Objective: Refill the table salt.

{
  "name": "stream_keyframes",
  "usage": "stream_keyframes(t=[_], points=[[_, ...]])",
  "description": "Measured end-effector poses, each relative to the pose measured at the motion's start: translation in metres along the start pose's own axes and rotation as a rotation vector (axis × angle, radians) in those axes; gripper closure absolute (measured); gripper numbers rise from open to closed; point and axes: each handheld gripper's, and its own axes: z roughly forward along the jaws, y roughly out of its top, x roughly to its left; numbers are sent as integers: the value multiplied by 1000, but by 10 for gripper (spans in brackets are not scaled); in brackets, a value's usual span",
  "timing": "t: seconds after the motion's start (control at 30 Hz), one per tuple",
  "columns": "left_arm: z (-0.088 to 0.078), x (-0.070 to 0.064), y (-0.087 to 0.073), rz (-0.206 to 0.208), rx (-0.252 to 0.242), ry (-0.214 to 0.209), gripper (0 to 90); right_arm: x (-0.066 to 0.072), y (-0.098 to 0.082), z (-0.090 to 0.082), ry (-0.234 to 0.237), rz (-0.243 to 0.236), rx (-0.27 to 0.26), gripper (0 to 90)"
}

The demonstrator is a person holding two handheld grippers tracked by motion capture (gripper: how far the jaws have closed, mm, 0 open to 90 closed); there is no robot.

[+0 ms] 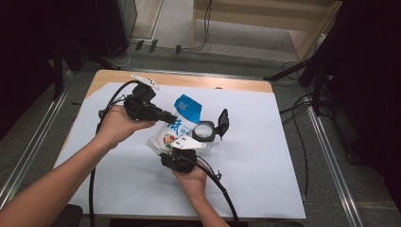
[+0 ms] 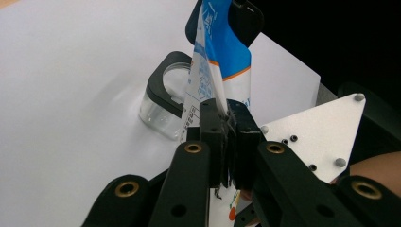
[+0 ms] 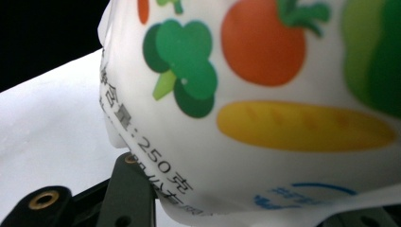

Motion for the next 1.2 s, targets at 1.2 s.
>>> stream_keyframes(t=[1.2], points=[[42, 8, 26, 10, 38, 17, 873, -20, -1, 1, 21, 151, -11, 570]])
